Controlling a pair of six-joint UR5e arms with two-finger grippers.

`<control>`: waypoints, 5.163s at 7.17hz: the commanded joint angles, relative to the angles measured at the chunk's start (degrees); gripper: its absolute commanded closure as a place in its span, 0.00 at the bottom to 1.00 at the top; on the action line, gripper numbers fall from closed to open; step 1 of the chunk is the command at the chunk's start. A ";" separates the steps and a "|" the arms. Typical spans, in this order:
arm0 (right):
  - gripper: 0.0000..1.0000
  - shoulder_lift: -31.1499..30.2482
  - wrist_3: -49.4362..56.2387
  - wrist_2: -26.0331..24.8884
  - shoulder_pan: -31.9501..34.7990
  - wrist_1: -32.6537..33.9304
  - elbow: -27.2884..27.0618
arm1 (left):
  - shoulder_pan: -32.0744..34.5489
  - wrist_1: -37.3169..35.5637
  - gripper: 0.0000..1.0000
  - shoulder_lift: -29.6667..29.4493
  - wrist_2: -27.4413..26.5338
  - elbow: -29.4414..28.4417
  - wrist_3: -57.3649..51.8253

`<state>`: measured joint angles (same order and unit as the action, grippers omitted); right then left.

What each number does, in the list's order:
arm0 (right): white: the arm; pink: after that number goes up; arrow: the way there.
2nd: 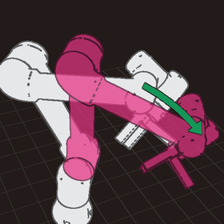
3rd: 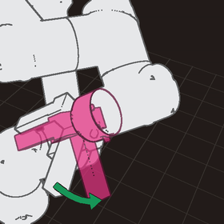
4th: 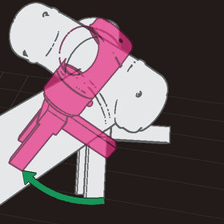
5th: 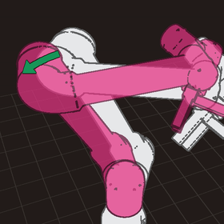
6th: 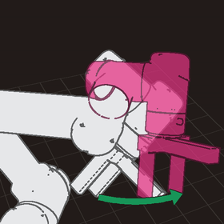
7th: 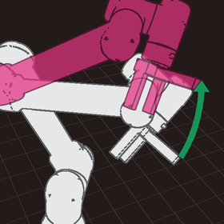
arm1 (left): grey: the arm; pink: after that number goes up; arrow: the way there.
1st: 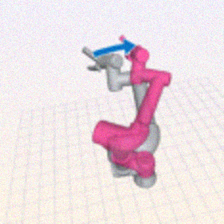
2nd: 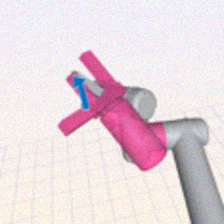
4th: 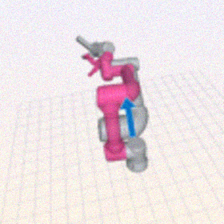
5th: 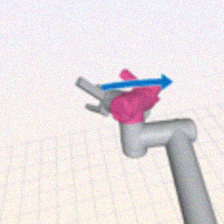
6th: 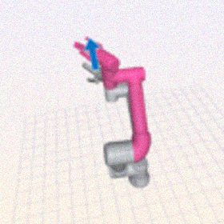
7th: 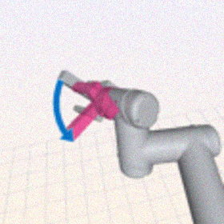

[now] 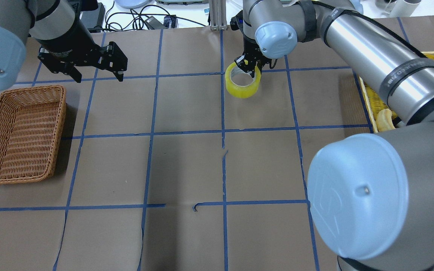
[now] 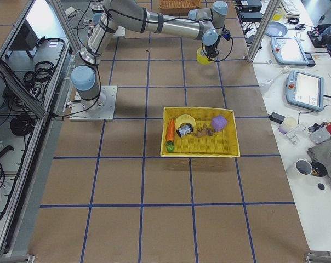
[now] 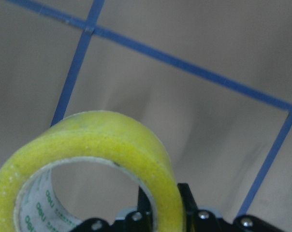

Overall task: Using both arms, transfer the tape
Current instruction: 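Lift the tape roll with the right gripper toward the table center, then set the tape roll down, open the right gripper and raise it, then reach the left gripper to the tape roll and grasp its rim, then carry the tape roll with the left gripper over the wicker basket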

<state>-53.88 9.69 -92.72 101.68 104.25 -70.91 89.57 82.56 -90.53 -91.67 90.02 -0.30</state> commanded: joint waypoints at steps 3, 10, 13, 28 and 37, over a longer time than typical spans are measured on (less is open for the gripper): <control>1.00 -10.98 -10.73 5.45 5.25 5.68 -20.04 | -0.44 -0.03 0.00 0.00 0.00 0.07 -0.14; 0.00 -11.87 -16.90 1.84 9.59 16.08 -29.91 | -0.62 -0.03 0.00 0.00 0.08 0.07 -0.23; 0.00 -15.80 -16.02 1.93 4.78 5.60 -18.53 | -0.45 -0.03 0.00 0.00 0.09 0.07 -0.23; 0.00 -29.00 -9.16 2.36 -10.01 -13.19 -10.04 | 23.02 -35.01 0.10 -24.52 2.81 17.11 16.24; 0.00 -29.00 -8.90 2.19 -9.92 -13.19 -10.04 | 4.19 -28.81 1.00 -16.10 2.46 13.45 3.76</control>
<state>-82.88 0.82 -90.52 91.72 91.05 -80.95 99.65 50.02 -108.82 -88.83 105.67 7.90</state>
